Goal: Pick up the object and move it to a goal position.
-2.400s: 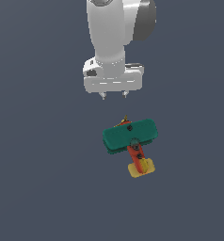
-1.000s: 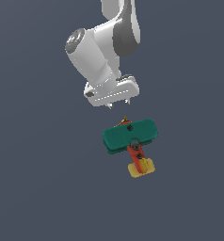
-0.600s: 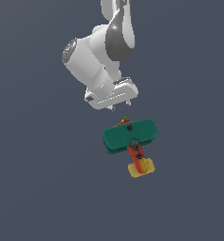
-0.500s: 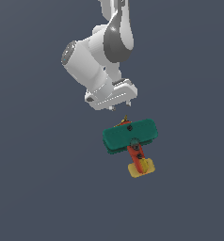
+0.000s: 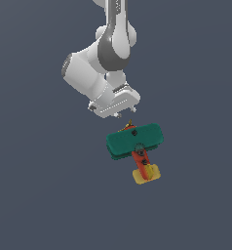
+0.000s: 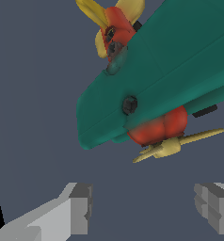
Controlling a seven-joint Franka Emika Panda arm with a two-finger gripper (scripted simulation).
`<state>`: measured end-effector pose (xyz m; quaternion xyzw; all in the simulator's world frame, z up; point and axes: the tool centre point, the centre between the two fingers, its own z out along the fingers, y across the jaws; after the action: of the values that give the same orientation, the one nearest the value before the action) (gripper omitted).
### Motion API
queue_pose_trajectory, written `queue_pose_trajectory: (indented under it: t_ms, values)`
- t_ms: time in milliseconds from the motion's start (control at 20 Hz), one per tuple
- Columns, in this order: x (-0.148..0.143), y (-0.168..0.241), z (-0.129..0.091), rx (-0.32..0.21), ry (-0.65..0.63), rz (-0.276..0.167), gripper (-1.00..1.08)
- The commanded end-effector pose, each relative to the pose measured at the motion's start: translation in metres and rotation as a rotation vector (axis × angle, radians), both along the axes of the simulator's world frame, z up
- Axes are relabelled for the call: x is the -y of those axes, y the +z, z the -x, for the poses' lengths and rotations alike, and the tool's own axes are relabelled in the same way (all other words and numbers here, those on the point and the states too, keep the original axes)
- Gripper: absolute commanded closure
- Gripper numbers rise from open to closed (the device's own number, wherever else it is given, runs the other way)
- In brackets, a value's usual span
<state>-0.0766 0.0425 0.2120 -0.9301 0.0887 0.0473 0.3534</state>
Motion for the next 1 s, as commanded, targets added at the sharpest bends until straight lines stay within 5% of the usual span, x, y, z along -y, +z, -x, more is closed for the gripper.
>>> queue_pose_trajectory:
  t_ms: [0, 950]
  values:
    - [-0.001, -0.003, -0.001, 0.006, -0.017, -0.030, -0.60]
    - [0.000, -0.021, -0.014, 0.066, -0.164, -0.234, -0.60]
